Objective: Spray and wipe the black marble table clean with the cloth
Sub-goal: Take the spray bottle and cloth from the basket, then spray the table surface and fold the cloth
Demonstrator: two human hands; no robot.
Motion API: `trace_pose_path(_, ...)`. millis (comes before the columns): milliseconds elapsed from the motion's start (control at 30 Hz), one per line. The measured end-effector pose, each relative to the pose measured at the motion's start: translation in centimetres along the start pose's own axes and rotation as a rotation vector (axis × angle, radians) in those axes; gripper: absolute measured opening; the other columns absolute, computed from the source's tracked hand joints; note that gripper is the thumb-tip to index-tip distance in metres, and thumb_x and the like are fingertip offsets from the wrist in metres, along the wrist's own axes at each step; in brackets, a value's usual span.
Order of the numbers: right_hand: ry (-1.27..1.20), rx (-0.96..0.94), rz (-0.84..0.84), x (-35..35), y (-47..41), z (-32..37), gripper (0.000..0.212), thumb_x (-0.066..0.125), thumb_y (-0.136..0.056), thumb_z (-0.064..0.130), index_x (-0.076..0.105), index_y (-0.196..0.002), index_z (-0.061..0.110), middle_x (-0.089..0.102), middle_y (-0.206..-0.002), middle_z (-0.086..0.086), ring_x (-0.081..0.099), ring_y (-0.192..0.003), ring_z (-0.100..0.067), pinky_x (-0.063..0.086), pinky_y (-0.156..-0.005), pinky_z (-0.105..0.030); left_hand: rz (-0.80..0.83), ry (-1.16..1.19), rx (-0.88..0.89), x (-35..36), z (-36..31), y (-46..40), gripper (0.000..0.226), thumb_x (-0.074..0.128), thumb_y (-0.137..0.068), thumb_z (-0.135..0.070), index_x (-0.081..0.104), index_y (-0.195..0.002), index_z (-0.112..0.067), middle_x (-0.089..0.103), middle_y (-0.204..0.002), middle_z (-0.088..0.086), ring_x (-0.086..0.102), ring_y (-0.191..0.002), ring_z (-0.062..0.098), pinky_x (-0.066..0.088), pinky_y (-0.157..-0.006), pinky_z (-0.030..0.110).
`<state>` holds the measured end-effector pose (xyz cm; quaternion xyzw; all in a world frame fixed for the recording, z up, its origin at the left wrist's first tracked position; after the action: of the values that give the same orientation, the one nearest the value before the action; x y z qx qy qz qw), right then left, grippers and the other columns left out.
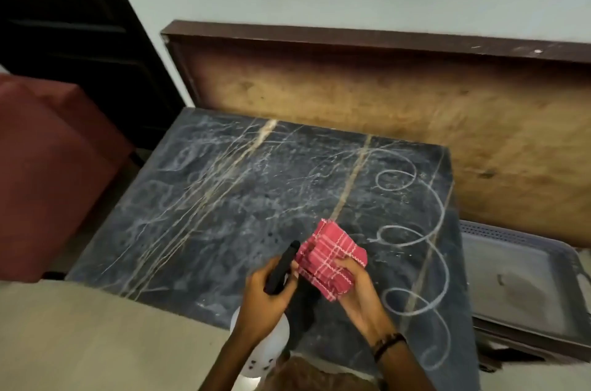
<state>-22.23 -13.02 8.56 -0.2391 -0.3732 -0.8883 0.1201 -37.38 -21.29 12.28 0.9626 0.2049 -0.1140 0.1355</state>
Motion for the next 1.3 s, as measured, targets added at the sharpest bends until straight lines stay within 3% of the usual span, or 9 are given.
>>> trace_pose_path(133,-0.133,0.06,0.093,6.0,-1.1,-3.6,0.037,0.051,-0.094,0.023,0.056,-0.126,0.005,0.063,-0.122,-0.021,0.06,-0.114,-0.034,0.041,-0.104,-0.052,0.043,-0.144,-0.032,-5.8,2.0,0.6,0.011,0.068,-0.077,-0.03,0.068,-0.085,-0.021,0.067,-0.069,0.011,0.061,-0.06,0.017,0.047,-0.059,0.035)
trace_pose_path(300,-0.106,0.062,0.121,10.1,-1.1,-6.1,0.052,0.051,-0.094,0.043,0.053,-0.133,0.008,0.06,-0.128,-0.02,0.056,-0.12,-0.032,0.043,-0.103,-0.049,-0.007,-0.201,-0.068,-9.3,2.8,1.2,0.014,0.077,-0.075,-0.025,0.063,-0.072,-0.027,0.059,-0.05,-0.013,0.056,-0.047,-0.004,0.039,-0.049,0.008)
trace_pose_path(467,-0.06,0.065,0.144,11.7,-1.3,-7.4,0.059,0.052,-0.091,0.047,0.05,-0.135,0.008,0.059,-0.129,-0.02,0.055,-0.122,-0.033,0.041,-0.105,-0.05,-0.049,-0.217,-0.098,-10.8,3.4,1.4,0.02,0.075,-0.076,-0.025,0.06,-0.065,-0.019,0.051,-0.048,-0.007,0.05,-0.039,0.0,0.036,-0.043,0.011)
trace_pose_path(733,-0.011,0.085,0.214,12.3,-2.0,-8.0,0.066,0.04,-0.093,0.058,0.057,-0.128,0.005,0.058,-0.128,-0.023,0.054,-0.122,-0.036,0.036,-0.109,-0.053,0.139,-0.101,-0.144,-12.0,2.9,1.3,0.016,0.071,-0.08,-0.024,0.071,-0.086,-0.009,0.062,-0.056,-0.01,0.054,-0.042,-0.005,0.039,-0.047,0.009)
trace_pose_path(867,-0.01,0.105,0.239,12.7,-2.3,-7.9,0.066,0.039,-0.093,0.058,0.057,-0.127,0.004,0.06,-0.127,-0.022,0.056,-0.12,-0.035,0.038,-0.108,-0.051,0.037,-0.118,-0.175,-11.8,3.1,0.9,0.022,0.072,-0.079,-0.029,0.068,-0.083,-0.008,0.068,-0.068,0.007,0.06,-0.051,0.003,0.047,-0.052,0.018)
trace_pose_path(1000,-0.032,0.11,0.253,12.8,-2.6,-7.4,0.065,0.039,-0.094,0.057,0.058,-0.125,0.004,0.061,-0.125,-0.022,0.058,-0.118,-0.034,0.039,-0.107,-0.051,-0.023,-0.132,-0.16,-11.3,3.3,0.7,0.017,0.075,-0.076,-0.03,0.062,-0.068,-0.024,0.059,-0.053,-0.008,0.054,-0.044,0.001,0.042,-0.05,0.018)
trace_pose_path(1100,-0.028,0.101,0.252,12.7,-2.9,-6.8,0.063,0.038,-0.094,0.057,0.059,-0.124,0.005,0.064,-0.122,-0.021,0.061,-0.114,-0.033,0.042,-0.103,-0.05,0.035,-0.12,-0.139,-11.2,3.1,0.6,0.011,0.074,-0.077,-0.031,0.065,-0.074,-0.026,0.059,-0.048,-0.015,0.055,-0.047,-0.003,0.041,-0.053,0.013)
trace_pose_path(1233,0.009,0.105,0.259,12.6,-3.3,-6.3,0.065,0.038,-0.093,0.059,0.057,-0.127,0.007,0.064,-0.122,-0.018,0.061,-0.115,-0.031,0.042,-0.104,-0.05,0.229,-0.111,-0.107,-11.3,2.4,0.8,0.025,0.071,-0.079,-0.039,0.068,-0.096,-0.022,0.072,-0.074,-0.005,0.066,-0.069,0.003,0.048,-0.064,0.014)
trace_pose_path(1300,0.017,0.112,0.264,12.7,-3.5,-6.0,0.064,0.038,-0.093,0.059,0.057,-0.127,0.007,0.065,-0.122,-0.017,0.061,-0.114,-0.03,0.043,-0.103,-0.05,0.204,-0.127,-0.108,-11.1,2.3,0.8,0.027,0.07,-0.078,-0.041,0.068,-0.097,-0.022,0.072,-0.076,-0.002,0.068,-0.073,0.006,0.052,-0.07,0.02)
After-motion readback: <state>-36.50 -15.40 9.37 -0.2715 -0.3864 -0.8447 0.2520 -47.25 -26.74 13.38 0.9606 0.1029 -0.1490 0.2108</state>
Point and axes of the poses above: each hand's wrist, its own y-axis away from the middle knuckle, its own x-axis out of the palm, z = x × y, the point moved 1 cm from there along -y, towards the middle knuckle
